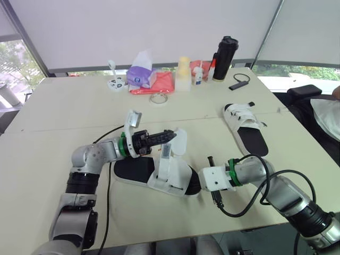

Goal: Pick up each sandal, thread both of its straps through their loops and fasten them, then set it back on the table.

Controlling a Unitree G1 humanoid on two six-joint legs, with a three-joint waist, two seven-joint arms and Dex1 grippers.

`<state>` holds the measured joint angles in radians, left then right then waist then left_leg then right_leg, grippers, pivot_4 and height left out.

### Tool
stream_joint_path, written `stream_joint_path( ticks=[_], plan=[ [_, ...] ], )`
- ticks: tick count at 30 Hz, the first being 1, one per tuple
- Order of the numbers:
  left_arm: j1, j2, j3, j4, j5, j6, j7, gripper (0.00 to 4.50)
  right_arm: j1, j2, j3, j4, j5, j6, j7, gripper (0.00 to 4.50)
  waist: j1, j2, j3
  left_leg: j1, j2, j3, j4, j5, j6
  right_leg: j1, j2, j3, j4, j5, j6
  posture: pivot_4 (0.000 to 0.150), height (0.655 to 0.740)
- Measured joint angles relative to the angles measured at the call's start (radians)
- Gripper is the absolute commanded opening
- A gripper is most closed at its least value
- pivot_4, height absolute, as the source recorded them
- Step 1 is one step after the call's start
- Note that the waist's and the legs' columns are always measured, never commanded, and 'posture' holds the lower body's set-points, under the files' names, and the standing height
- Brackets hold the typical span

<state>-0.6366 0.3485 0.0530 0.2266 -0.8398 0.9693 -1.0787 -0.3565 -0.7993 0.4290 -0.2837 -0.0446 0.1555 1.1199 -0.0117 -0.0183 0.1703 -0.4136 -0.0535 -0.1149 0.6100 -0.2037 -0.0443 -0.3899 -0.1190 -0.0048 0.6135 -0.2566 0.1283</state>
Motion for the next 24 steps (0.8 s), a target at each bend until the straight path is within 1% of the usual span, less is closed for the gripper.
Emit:
stream_joint_path(
  ticks=[11, 19, 24],
  plan=[
    [0.001, -0.057, -0.003, 0.139, 0.066, -0.072, -0.009, 0.05, 0.003, 0.000, 0.000, -0.006, -0.004, 0.003, -0.003, 0.00, -0.001, 0.000, 0.000, 0.000, 0.000, 0.000, 0.000, 0.000, 0.000, 0.000, 0.000, 0.000, 0.000, 0.000, 0.000, 0.150, 0.7400],
    [-0.014, -0.090, 0.040, 0.224, 0.069, -0.090, 0.018, 0.05, 0.005, 0.000, 0.000, -0.008, -0.007, 0.003, -0.003, 0.00, 0.000, 0.000, 0.000, 0.000, 0.000, 0.000, 0.000, 0.000, 0.000, 0.000, 0.000, 0.000, 0.000, 0.000, 0.000, 0.150, 0.7400],
    [-0.027, -0.097, 0.057, 0.236, 0.069, -0.090, 0.030, 0.05, 0.005, 0.000, 0.000, -0.008, -0.007, 0.003, -0.003, 0.00, 0.000, 0.000, 0.000, 0.000, 0.000, 0.000, 0.000, 0.000, 0.000, 0.000, 0.000, -0.001, 0.000, 0.000, 0.000, 0.150, 0.7400]
  ],
)
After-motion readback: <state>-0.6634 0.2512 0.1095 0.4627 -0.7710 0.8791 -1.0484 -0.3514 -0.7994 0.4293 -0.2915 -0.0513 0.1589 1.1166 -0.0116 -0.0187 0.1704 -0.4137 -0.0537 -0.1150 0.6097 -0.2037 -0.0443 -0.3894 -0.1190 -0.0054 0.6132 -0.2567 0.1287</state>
